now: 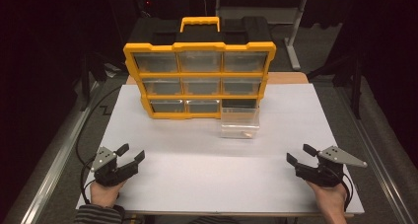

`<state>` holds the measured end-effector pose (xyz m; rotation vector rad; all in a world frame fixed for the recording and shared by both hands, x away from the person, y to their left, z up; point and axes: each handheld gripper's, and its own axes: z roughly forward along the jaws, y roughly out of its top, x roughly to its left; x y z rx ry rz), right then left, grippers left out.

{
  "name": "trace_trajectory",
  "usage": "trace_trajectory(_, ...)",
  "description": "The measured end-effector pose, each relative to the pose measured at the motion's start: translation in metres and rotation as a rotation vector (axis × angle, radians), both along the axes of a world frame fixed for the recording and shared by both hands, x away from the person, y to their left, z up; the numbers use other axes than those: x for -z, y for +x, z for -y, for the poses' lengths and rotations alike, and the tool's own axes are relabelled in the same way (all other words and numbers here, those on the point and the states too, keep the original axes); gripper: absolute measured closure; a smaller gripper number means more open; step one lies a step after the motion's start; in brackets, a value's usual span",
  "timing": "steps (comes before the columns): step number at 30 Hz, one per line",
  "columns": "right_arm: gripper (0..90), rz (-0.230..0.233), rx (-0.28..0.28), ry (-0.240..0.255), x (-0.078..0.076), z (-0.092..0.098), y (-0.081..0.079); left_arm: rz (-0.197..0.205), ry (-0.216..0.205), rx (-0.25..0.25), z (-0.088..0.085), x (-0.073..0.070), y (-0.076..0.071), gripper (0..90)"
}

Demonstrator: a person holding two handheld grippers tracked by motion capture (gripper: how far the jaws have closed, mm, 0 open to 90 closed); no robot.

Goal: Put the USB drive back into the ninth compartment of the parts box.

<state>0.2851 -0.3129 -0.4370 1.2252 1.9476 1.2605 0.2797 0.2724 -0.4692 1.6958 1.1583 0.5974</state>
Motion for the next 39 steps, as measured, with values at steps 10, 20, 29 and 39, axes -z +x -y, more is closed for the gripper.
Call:
trace_trajectory(10,28.1,0.0,0.01,0.006,0.007,0.005,-0.002,0.003,-0.003,-0.001,0.0,0.0,-0.001,32.8)
trace_trajectory(20,27.9,0.013,0.033,0.01,0.015,0.013,-0.009,0.004,0.005,-0.009,-0.001,0.0,-0.002,33.0)
trace_trajectory(29,27.7,0.0,0.069,0.049,0.022,0.025,-0.014,0.002,0.004,-0.015,-0.003,-0.001,-0.005,33.1)
trace_trajectory(39,27.5,-0.002,0.093,0.075,0.023,0.034,-0.019,0.003,0.001,-0.022,-0.004,-0.001,-0.009,33.1)
